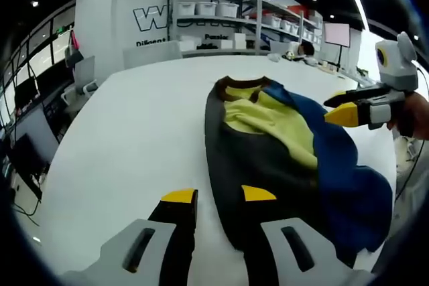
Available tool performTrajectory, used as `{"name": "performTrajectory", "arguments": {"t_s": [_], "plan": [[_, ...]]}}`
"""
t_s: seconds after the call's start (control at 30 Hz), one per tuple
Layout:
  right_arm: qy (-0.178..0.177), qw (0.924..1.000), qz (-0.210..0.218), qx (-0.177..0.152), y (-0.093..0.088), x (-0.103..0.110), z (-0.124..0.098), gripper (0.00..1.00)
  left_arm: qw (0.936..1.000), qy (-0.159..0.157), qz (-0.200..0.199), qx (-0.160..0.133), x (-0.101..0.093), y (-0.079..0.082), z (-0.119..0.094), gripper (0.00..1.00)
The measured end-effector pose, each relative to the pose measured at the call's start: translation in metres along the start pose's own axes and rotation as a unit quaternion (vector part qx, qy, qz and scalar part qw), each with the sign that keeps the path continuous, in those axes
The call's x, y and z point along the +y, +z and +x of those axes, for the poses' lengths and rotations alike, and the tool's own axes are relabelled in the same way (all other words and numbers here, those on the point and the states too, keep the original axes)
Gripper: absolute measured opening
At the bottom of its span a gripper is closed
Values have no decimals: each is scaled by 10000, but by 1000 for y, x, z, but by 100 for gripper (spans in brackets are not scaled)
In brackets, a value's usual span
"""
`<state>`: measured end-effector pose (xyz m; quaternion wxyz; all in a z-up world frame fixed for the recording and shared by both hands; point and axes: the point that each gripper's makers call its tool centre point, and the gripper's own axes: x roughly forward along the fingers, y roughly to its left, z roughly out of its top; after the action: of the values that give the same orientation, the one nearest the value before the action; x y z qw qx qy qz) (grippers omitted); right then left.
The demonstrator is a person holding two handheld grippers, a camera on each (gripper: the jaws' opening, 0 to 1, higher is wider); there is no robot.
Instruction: Fold the garment on the visible template until the final outline fits inside the template.
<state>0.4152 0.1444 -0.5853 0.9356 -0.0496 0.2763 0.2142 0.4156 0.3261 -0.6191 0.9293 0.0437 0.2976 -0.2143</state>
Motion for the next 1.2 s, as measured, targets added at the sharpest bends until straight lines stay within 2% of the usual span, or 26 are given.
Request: {"name": "performTrajectory", "arguments": {"t_s": [0.2, 0.27, 0.33, 0.47, 0.6, 0.63, 0.73, 0.8, 0.83, 0.97, 1.1, 1.2], "plan": [[59, 9996, 127, 250, -19, 5, -6, 38, 9999, -85, -16, 78, -10, -7, -1, 18], [185, 9994, 203, 221, -24, 12, -8, 36, 9993, -114, -362, -28, -13, -7, -2, 15], [277, 9990, 154, 307, -31, 20, -11, 34, 9987, -135, -488, -26, -15, -9, -4, 11], [419, 9980, 237, 401, -37, 32, -10, 31, 9990, -107, -442, 42, -16, -16, -2, 11], [386, 9975, 196, 566, -42, 33, -6, 26, 9988, -116, -477, 77, -18, -17, -3, 3], [397, 9973, 224, 582, -42, 33, -5, 23, 9988, -128, -470, 82, -19, -18, -2, 1], [463, 9969, 139, 626, -44, 36, -5, 2, 9989, -144, -446, 81, -20, -18, -2, 0], [430, 9969, -14, 663, -46, 36, -5, 0, 9984, -71, -524, 215, -18, -22, -3, 0], [533, 9968, 114, 585, -43, 38, -6, 0, 9973, -154, -694, 171, -20, -19, -5, 0], [567, 9967, 293, 507, -38, 33, -12, 0, 9955, -180, -934, 45, -18, -10, -11, 0], [506, 9974, 345, 371, -27, 25, -19, 0, 9962, 19, -849, -187, -7, 5, -20, 0], [462, 9960, 651, 396, -23, 21, -27, 0, 9964, 124, -813, -182, -2, 8, -20, 0]]}}
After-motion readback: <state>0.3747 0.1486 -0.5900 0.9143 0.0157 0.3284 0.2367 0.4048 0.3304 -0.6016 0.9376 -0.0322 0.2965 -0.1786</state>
